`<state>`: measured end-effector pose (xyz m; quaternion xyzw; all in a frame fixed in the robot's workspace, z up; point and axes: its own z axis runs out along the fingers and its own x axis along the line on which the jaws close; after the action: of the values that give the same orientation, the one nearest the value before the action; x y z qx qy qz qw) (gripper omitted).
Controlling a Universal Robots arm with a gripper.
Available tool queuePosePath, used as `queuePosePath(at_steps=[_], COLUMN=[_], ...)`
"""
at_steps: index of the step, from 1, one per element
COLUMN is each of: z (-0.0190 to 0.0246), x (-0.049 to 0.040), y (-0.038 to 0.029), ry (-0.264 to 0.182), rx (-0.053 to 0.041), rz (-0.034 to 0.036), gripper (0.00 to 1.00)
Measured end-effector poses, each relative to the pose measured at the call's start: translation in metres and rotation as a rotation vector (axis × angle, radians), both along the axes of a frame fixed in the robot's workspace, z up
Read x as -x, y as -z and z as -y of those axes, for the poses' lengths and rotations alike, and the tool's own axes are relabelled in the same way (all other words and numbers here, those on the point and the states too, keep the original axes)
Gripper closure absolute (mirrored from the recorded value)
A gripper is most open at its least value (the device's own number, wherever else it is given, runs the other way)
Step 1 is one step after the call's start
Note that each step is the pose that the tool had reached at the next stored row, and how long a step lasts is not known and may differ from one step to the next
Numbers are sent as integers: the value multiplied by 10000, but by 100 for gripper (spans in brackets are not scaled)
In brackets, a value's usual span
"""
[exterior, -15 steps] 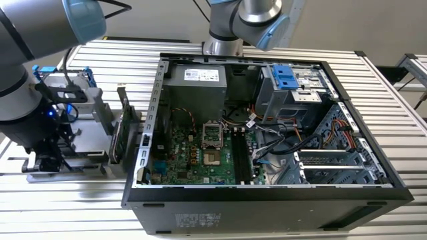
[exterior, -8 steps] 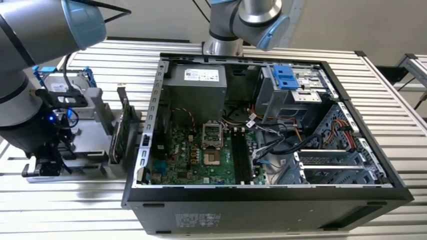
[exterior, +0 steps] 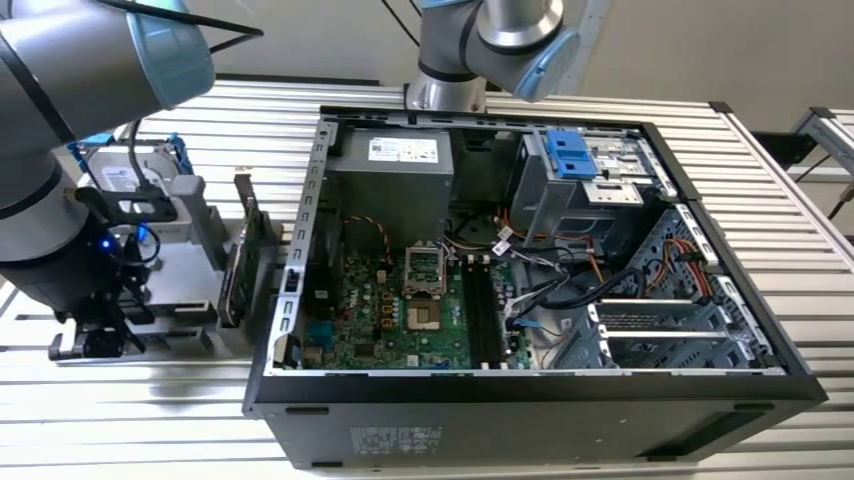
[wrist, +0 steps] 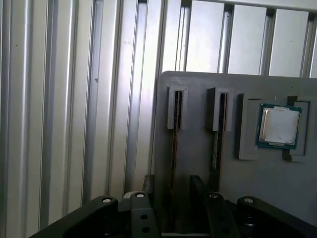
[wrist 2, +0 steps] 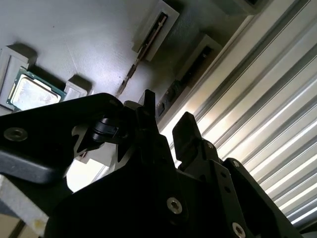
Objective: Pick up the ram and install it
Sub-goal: 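Pick up the ram and move it above insertion slot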
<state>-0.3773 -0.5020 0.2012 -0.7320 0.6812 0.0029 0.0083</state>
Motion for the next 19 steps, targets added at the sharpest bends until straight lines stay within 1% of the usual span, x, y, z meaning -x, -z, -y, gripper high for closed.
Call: queuePosePath(at_steps=[9, 18, 19], z=[0, 0, 0], x=[0, 0, 0], y=[53, 58, 58], ry=[-2, -2, -2], rx=[0, 0, 0], rz=[0, 0, 0], gripper=[0, 0, 100])
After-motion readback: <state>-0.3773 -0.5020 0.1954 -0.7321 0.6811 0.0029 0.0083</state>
